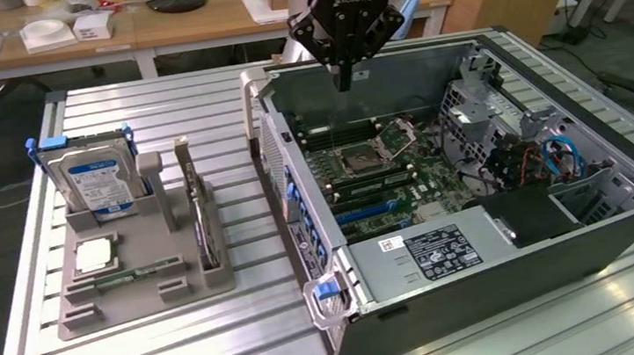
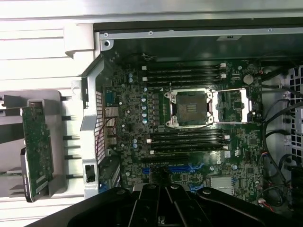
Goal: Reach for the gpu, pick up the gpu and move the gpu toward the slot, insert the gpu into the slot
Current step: 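Reach for the gpu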
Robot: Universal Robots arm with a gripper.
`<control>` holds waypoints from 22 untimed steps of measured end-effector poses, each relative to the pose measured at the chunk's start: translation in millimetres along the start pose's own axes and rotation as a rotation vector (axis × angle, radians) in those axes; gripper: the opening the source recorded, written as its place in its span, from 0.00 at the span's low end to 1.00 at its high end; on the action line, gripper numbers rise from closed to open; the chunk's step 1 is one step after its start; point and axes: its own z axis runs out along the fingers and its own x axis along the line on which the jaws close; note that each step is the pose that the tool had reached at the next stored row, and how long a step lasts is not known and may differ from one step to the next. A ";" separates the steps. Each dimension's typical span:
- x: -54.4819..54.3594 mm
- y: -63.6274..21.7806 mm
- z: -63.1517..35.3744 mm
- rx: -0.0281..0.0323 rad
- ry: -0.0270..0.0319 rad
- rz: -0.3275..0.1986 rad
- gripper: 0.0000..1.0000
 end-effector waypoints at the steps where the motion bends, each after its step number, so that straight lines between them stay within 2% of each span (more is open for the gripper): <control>1: 1.5 -0.1 -0.1 0.0000 0.0000 0.000 0.10; 13: 33.0 -2.5 -0.9 0.0000 0.0000 0.000 0.10; 22: 63.8 -4.8 -1.7 0.0000 0.0000 0.000 0.10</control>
